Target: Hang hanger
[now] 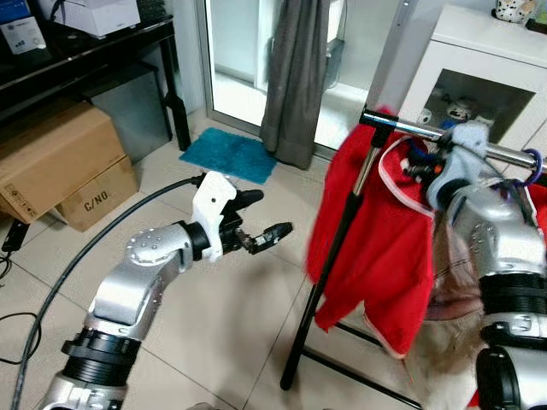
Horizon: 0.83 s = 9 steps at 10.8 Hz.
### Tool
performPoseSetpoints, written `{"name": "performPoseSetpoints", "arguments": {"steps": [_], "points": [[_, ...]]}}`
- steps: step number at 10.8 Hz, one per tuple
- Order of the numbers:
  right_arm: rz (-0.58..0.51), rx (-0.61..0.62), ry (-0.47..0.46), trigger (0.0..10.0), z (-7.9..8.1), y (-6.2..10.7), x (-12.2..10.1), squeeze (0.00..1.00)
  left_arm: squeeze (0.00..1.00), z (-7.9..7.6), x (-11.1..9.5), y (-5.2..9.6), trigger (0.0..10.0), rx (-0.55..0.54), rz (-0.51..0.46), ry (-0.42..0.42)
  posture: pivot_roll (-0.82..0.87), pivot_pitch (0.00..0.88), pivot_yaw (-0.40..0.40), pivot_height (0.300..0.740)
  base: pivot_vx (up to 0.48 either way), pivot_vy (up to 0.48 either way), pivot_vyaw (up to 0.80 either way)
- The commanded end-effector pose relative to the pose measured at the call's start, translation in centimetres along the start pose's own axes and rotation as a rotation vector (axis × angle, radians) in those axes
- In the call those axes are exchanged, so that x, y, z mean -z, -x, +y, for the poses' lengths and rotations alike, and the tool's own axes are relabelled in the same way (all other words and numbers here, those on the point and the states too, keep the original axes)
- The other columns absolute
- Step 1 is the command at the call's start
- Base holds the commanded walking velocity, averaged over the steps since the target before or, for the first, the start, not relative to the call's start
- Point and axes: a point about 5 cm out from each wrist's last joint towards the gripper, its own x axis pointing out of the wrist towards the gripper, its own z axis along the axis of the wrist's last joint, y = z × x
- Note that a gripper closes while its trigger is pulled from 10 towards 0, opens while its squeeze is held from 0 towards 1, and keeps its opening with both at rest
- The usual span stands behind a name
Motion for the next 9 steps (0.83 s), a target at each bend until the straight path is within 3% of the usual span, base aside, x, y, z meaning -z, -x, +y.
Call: {"name": "performPoseSetpoints", "arguments": {"steps": [1,4,6,8,9], "points": [[-0.064,0.021,0.015,0.0,-0.7,0.6,-2.0,0.0,0.0,0.0,-0.5,0.0,10.0,-0.011,-0.017,-0.008,-0.15,0.0,-0.047,0.74,0.0,0.0,0.0],[0.074,0.025,0.103,0.0,-0.6,2.4,-0.4,0.0,0.0,0.4,0.0,0.0,10.0,-0.113,-0.01,-0.017,-0.14,0.0,-0.062,0.74,0.0,0.0,0.0],[0.111,0.063,0.151,0.0,-0.4,4.8,1.1,0.0,0.0,0.8,0.8,0.3,10.0,-0.226,-0.007,-0.016,-0.15,0.0,-0.065,0.74,0.0,0.0,0.0],[0.12,0.07,0.165,0.0,0.6,6.6,2.7,0.0,0.0,0.9,2.1,1.1,10.0,-0.327,-0.009,0.025,-0.16,0.0,-0.054,0.74,0.0,0.0,0.0],[0.107,0.029,0.156,0.0,2.0,7.3,4.3,0.0,0.0,0.9,3.1,1.8,10.0,-0.398,-0.001,0.051,-0.16,0.0,-0.051,0.74,0.0,0.0,0.0]]}}
